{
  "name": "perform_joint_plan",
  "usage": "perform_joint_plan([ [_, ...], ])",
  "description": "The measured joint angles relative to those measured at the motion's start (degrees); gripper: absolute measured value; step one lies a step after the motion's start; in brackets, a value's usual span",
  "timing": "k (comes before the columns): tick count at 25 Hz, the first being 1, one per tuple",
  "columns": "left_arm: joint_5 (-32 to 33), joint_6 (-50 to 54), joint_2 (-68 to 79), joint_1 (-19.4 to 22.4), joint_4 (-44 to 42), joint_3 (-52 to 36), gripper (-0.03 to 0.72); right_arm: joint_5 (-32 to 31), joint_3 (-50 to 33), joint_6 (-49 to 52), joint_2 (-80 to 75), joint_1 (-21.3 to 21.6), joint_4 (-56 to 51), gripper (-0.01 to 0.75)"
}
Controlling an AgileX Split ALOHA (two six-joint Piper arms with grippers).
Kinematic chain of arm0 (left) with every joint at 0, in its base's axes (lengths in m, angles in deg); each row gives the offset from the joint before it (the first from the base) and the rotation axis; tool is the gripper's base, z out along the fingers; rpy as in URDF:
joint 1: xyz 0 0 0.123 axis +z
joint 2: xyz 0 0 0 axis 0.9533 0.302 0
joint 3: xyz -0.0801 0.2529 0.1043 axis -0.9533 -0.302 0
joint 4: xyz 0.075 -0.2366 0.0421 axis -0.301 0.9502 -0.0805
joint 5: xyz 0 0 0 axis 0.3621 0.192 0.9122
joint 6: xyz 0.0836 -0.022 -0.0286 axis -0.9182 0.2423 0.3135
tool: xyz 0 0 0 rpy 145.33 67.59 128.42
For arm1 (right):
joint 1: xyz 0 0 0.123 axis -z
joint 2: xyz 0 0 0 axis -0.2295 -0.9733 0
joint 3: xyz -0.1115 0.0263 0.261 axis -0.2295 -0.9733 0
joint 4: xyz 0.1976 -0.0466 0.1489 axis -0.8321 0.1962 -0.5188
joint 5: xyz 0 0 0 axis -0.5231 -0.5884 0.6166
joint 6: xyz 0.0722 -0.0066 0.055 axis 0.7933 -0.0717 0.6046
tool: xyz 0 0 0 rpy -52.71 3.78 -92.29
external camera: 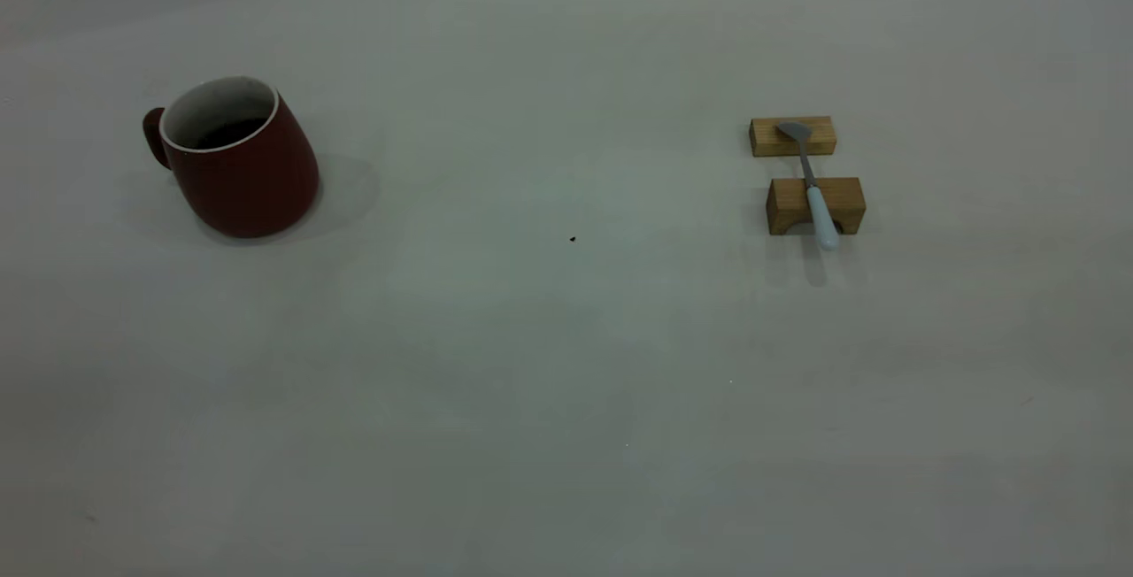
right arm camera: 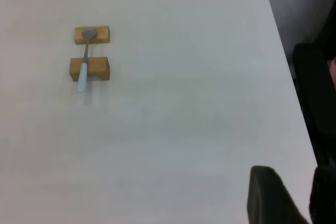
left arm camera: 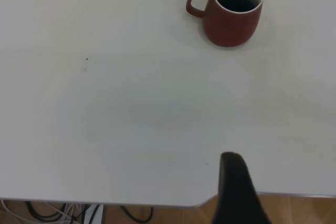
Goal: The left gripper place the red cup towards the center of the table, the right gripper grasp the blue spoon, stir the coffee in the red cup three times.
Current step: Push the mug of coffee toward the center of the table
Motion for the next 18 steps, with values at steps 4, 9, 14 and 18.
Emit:
perform_joint_plan([
  [4, -0.9, 0.2, 4.7, 0.0, 0.0, 1.9, 0.521, 0.0, 0.0, 0.0, 0.0, 0.0, 0.0, 0.237],
  [9, -7.2, 1.6, 19.2, 0.0, -0.1, 2.9, 0.521, 0.0, 0.0, 0.0, 0.0, 0.0, 0.0, 0.237],
  [14, -16.0, 2.8, 36.4, 0.0, 0.0, 2.9, 0.521, 0.0, 0.0, 0.0, 0.0, 0.0, 0.0, 0.237],
  [18, -25.9, 2.8, 50.9, 0.0, 0.0, 4.6, 0.521, 0.0, 0.0, 0.0, 0.0, 0.0, 0.0, 0.237],
])
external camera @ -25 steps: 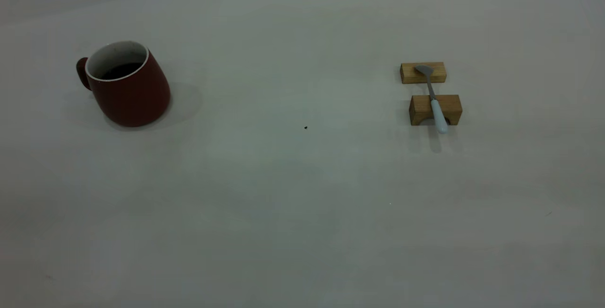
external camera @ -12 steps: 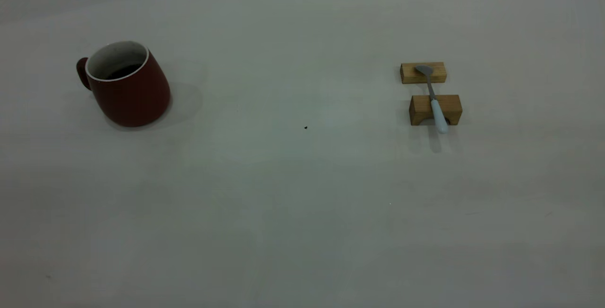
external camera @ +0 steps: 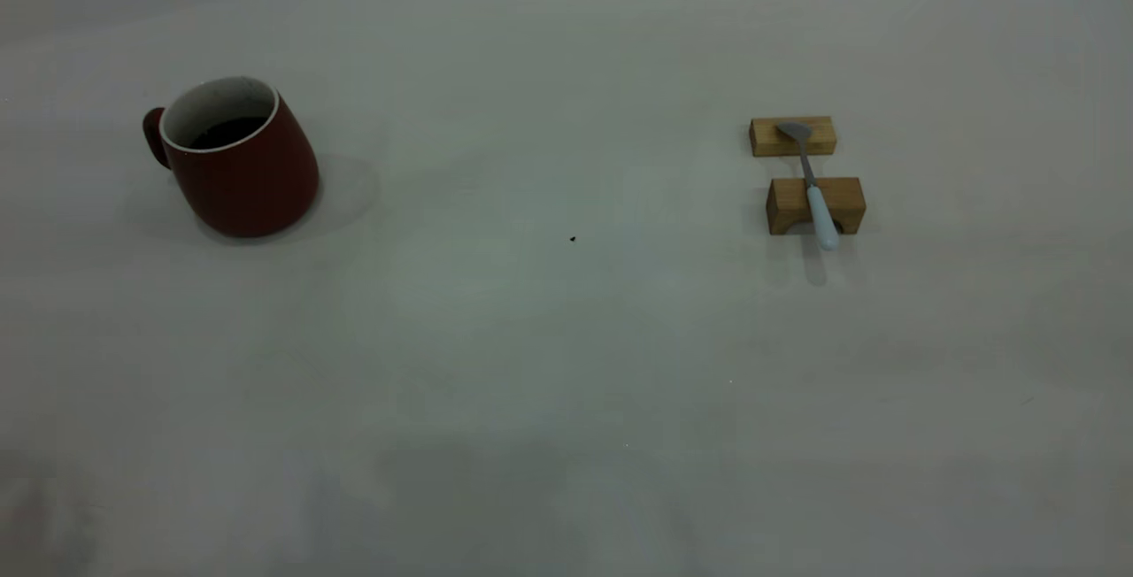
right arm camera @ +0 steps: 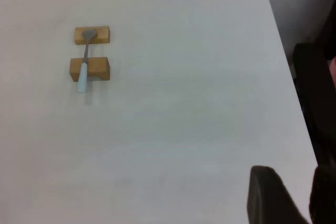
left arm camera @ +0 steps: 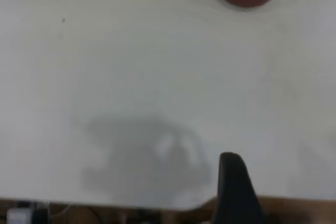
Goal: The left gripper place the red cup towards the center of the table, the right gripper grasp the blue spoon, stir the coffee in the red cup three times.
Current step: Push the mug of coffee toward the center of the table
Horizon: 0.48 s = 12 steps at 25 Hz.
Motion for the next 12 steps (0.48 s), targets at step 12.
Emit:
perform_joint_plan([
  [12, -9.8, -12.4, 46.1, 8.9, 1.8, 21.9, 0.521, 0.0, 0.0, 0.0, 0.0, 0.0, 0.0, 0.237],
])
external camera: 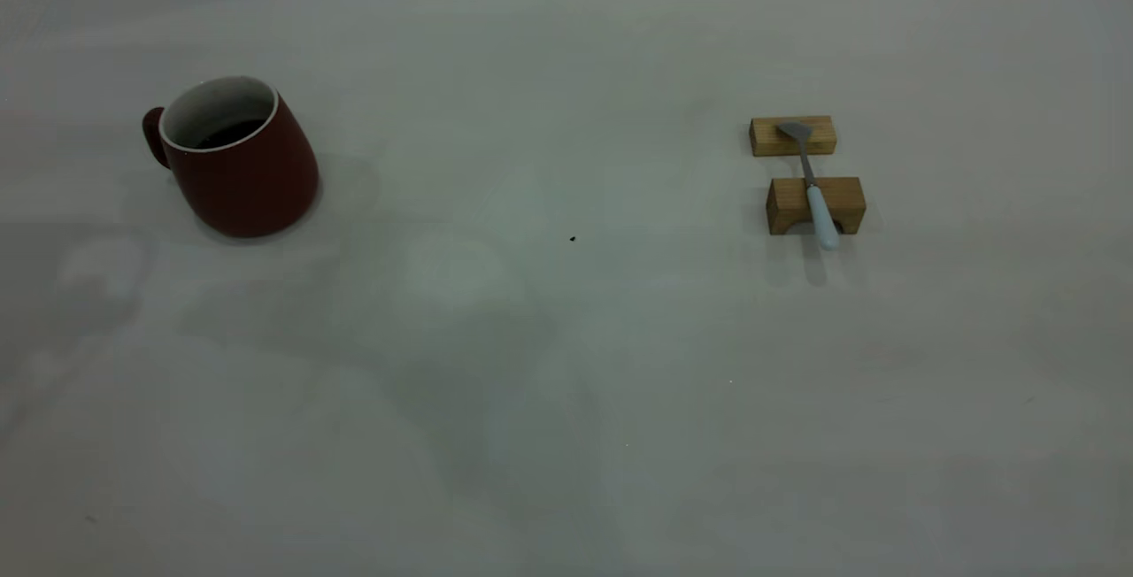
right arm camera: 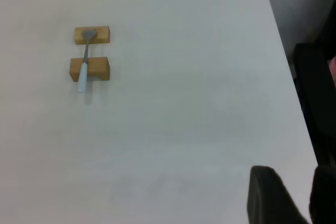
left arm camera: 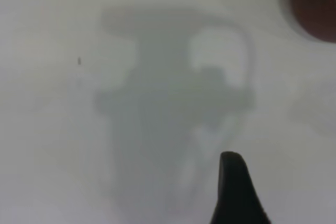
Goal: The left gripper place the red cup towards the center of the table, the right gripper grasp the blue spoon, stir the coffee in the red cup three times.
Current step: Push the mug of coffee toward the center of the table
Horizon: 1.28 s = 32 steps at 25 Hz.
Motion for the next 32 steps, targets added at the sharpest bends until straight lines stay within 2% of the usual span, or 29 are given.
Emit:
perform_joint_plan([
  [7, 1.5, -21.1, 18.0, 1.4, 8.9, 19.1, 0.521, 0.0, 0.0, 0.3, 0.0, 0.0, 0.0, 0.237],
  [12, 12.2, -39.4, 31.4, 1.4, 15.1, 36.2, 0.521, 0.0, 0.0, 0.3, 0.0, 0.0, 0.0, 0.237],
  [20, 31.0, -58.0, 45.5, 1.4, 16.0, 59.0, 0.521, 0.0, 0.0, 0.0, 0.0, 0.0, 0.0, 0.237],
  [23, 34.4, -63.0, 47.8, 1.4, 17.5, 63.0, 0.521, 0.0, 0.0, 0.3, 0.0, 0.0, 0.0, 0.237],
  [32, 36.1, -74.6, 51.3, 1.4, 19.5, 63.7, 0.521, 0.0, 0.0, 0.3, 0.0, 0.0, 0.0, 0.237],
])
